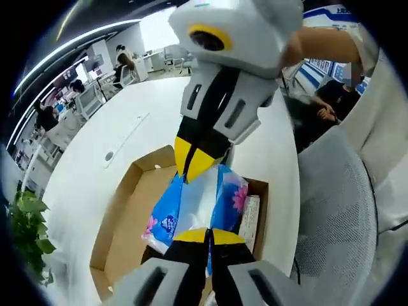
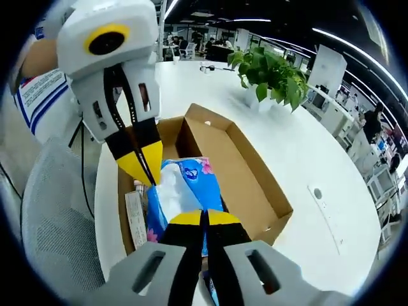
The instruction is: Operate the shoe box by opening the lid, removing the specified soft item, and placing it in the target area until the item is outside and the box remains undamaged.
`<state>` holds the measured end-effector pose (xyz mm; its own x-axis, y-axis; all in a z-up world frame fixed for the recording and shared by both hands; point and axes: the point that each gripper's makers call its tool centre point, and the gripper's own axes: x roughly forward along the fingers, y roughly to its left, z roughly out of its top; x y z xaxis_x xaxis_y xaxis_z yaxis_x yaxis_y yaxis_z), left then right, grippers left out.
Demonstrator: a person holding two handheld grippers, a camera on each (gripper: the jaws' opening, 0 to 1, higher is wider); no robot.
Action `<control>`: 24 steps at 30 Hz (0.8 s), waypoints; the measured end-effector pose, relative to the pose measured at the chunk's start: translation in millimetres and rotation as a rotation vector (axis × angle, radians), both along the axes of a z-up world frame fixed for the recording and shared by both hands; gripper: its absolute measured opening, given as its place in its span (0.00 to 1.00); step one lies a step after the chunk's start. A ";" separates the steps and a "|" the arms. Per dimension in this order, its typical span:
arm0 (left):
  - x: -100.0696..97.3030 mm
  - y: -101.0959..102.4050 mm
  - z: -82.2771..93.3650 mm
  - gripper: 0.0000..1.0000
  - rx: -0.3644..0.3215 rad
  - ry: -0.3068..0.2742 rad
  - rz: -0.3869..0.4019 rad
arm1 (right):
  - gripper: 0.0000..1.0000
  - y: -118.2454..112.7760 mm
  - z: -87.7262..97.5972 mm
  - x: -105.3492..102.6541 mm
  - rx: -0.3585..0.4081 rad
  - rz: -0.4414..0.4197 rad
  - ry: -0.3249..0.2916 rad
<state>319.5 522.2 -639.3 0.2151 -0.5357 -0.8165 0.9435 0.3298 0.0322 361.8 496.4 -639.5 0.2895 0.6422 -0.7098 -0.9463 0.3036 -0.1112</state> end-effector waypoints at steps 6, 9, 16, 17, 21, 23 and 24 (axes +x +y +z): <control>-0.7 -10.3 14.0 0.00 -0.032 0.008 0.026 | 0.00 -10.1 14.6 -1.2 0.008 0.002 -0.009; -2.4 -17.9 18.0 0.00 -0.040 0.006 0.017 | 0.00 -17.2 20.2 -2.2 0.015 0.001 -0.007; -4.6 -43.0 27.3 0.00 -0.060 0.001 -0.026 | 0.00 -38.3 25.4 -5.1 0.002 -0.003 -0.017; -4.6 -47.7 28.3 0.00 -0.063 0.002 -0.033 | 0.00 -42.2 26.3 -4.9 0.002 -0.007 -0.018; -5.2 -62.2 31.6 0.00 -0.074 0.003 -0.057 | 0.00 -56.4 28.0 -5.7 0.001 -0.020 -0.011; -5.1 -69.7 33.3 0.00 -0.080 0.001 -0.068 | 0.00 -64.2 27.3 -6.4 -0.003 -0.024 -0.007; -5.0 -71.3 33.5 0.00 -0.082 0.001 -0.071 | 0.00 -66.0 27.0 -6.7 -0.004 -0.024 -0.006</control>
